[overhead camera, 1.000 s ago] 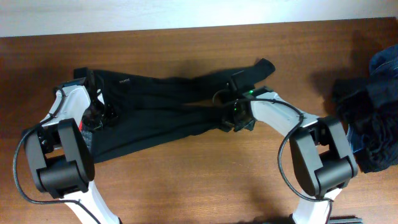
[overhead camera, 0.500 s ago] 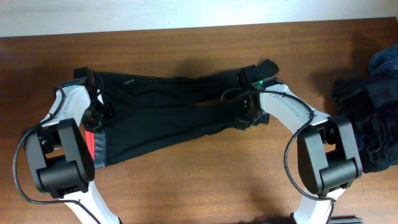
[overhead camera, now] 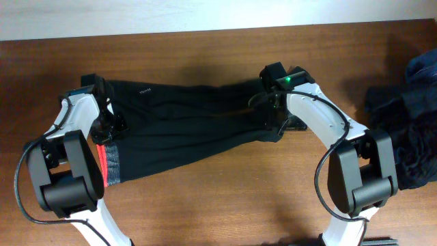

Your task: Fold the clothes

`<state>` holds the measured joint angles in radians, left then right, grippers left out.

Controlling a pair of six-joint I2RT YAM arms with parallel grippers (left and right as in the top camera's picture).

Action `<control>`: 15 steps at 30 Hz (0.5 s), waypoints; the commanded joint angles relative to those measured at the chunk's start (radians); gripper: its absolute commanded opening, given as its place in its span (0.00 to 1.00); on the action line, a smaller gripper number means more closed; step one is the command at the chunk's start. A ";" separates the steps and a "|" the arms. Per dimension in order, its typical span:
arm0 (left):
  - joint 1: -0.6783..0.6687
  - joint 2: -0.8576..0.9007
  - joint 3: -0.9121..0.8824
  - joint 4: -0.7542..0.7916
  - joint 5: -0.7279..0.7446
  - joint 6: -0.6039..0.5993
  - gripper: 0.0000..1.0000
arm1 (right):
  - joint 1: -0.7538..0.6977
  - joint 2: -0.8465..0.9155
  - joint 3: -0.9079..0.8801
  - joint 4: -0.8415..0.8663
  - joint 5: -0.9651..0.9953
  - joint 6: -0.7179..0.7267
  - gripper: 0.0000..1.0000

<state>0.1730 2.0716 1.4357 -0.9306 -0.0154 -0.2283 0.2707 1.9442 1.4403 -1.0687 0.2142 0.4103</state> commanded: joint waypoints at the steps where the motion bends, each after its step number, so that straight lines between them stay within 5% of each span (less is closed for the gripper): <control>1: 0.000 -0.018 -0.006 -0.005 -0.018 -0.005 0.04 | -0.010 -0.025 0.016 -0.010 0.028 0.023 0.70; 9: 0.000 -0.018 -0.006 -0.005 -0.018 -0.006 0.04 | -0.069 -0.025 0.016 0.095 -0.015 0.043 0.80; 15: 0.000 -0.018 -0.006 -0.005 -0.018 -0.006 0.04 | -0.158 -0.023 0.014 0.169 -0.307 0.039 0.76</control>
<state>0.1730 2.0716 1.4357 -0.9325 -0.0162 -0.2283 0.1459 1.9438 1.4410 -0.9115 0.0662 0.4419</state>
